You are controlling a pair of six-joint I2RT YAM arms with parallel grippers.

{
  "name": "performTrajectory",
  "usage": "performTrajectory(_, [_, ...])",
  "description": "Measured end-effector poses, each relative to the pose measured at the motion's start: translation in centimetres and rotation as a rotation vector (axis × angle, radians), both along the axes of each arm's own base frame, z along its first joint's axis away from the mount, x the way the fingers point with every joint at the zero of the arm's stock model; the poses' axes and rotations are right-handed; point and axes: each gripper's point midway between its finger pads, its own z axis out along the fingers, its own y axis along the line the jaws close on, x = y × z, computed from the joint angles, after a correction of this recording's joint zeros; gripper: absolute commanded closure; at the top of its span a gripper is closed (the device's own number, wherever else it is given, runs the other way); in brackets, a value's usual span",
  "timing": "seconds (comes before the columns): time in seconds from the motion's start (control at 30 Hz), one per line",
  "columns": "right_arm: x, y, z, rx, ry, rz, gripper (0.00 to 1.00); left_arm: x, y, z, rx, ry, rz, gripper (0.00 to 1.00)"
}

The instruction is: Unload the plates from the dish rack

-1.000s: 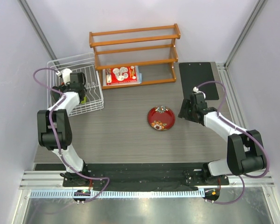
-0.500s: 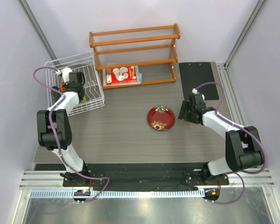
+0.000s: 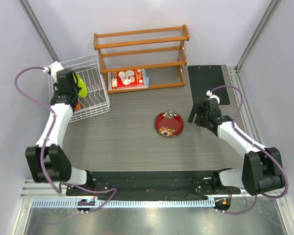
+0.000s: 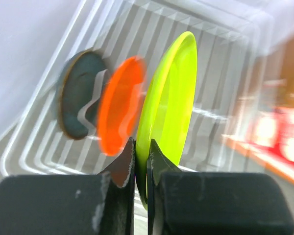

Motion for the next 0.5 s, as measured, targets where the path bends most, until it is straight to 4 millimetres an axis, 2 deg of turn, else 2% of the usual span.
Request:
performTrajectory(0.07, [0.0,0.0,0.3,0.000,-0.008,0.004,0.18,-0.3,-1.5,2.8,-0.049,-0.083,-0.057,1.00])
performTrajectory(0.13, [0.0,0.4,0.7,0.013,-0.013,0.023,0.18,-0.7,-3.8,5.3,-0.125,-0.168,-0.150,1.00])
performTrajectory(0.23, [0.3,1.8,1.8,0.071,-0.032,0.080,0.18,-1.6,-7.3,7.3,-0.254,-0.276,-0.287,1.00])
performTrajectory(0.33, [1.2,4.0,3.8,0.162,-0.084,0.145,0.17,-2.4,-11.1,6.4,-0.396,-0.310,-0.426,1.00])
performTrajectory(0.5, [2.4,8.3,7.7,0.319,-0.190,0.261,0.17,-4.1,-18.8,0.0,-0.613,-0.181,-0.613,1.00])
